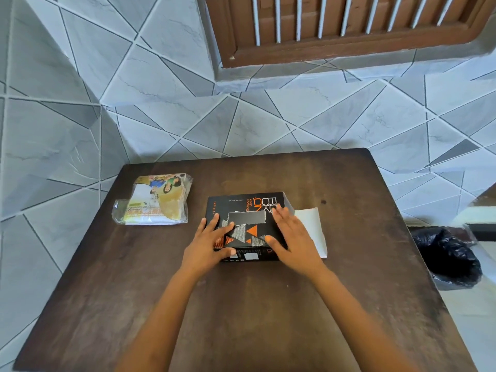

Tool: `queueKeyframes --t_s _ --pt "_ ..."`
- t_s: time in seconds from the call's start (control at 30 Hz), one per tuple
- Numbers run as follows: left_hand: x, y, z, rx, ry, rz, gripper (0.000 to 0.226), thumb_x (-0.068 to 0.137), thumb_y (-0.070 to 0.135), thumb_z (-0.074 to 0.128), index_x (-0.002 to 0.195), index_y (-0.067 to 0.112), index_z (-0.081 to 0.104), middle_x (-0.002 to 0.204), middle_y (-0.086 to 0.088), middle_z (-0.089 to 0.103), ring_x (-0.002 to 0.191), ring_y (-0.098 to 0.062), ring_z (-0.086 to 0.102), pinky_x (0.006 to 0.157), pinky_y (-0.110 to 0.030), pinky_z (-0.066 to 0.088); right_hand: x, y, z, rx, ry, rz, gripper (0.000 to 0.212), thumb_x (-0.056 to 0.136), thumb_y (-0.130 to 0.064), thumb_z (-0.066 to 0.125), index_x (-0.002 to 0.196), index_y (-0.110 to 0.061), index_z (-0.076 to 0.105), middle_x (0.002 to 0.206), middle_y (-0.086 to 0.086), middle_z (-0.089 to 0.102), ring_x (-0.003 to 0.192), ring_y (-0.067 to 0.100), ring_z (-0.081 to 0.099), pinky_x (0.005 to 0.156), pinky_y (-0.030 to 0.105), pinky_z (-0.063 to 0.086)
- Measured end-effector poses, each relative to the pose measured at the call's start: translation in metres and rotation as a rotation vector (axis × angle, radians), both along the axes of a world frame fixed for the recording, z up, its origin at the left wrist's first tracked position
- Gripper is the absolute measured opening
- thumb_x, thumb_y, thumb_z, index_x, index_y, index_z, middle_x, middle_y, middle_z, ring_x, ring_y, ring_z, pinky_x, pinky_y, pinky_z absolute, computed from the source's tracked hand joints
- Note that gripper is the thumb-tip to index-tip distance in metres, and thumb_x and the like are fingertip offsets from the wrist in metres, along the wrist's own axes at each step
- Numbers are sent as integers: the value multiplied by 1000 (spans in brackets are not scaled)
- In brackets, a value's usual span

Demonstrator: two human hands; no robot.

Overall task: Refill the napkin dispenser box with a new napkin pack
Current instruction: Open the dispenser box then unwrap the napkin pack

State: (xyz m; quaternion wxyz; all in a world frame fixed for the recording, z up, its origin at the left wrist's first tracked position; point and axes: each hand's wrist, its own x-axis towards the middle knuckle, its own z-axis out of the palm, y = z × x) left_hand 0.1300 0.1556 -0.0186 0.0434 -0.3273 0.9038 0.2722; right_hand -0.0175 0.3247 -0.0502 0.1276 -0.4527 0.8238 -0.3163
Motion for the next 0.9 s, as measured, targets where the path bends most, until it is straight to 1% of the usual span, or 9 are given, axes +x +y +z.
queueKeyframes --t_s 0.07,0.2,0.33,0.37,0.43,0.5,0.63,0.77,0.9 --pt "-4 -2 2 -14 -9 -11 65 82 39 64 138 46 30 157 13 5 146 -13 -7 106 -52 31 4 -5 -3 61 63 47 84 78 -70 14 145 -21 12 156 -6 8 142 6 1 118 29 7" --pt "-3 -4 1 -45 9 -29 66 82 41 63 139 44 30 158 12 7 146 -15 -4 107 -49 31 -1 -6 -11 32 114 32 82 79 -69 15 145 -20 18 151 -13 7 135 -1 -1 116 30 14" --pt "12 -11 -3 -24 77 -21 62 84 31 63 139 37 34 157 7 13 146 -17 7 115 -42 21 1 -8 -7 43 120 25 91 75 -77 4 144 -20 21 149 -13 9 137 2 4 114 28 5" --pt "19 -13 -3 3 101 9 60 85 30 62 139 35 36 157 7 14 146 -16 9 115 -39 20 2 -10 -4 39 95 0 85 79 -74 14 143 -19 24 150 -10 14 140 6 9 115 30 6" --pt "37 -22 -4 31 150 72 57 86 30 62 138 32 39 157 7 16 145 -14 13 114 -35 21 7 -19 6 -15 6 -84 61 88 -48 43 139 -16 34 149 3 34 139 21 28 115 38 20" --pt "59 -37 -5 44 188 136 53 86 32 62 136 34 42 156 7 18 144 -13 16 113 -36 23 12 -34 18 -75 -54 -141 51 88 -28 54 135 -15 40 143 8 44 133 26 38 108 43 33" --pt "91 -78 -4 17 194 251 51 86 34 62 134 31 44 153 3 27 141 -16 25 111 -36 27 26 -77 44 -95 -156 -132 47 90 -25 52 136 -18 41 144 5 43 134 23 38 109 40 32" --pt "110 -137 -4 -24 246 338 47 84 29 65 129 23 52 144 -4 44 136 -20 35 109 -36 32 61 -140 56 -115 -124 2 47 90 -27 52 135 -19 41 144 1 43 134 17 37 109 33 31" --pt "110 -192 0 -95 279 329 43 86 28 62 127 17 54 137 -7 52 128 -25 46 107 -35 35 88 -200 41 15 -161 73 56 90 -31 51 141 -20 30 153 1 26 143 17 17 115 37 20"
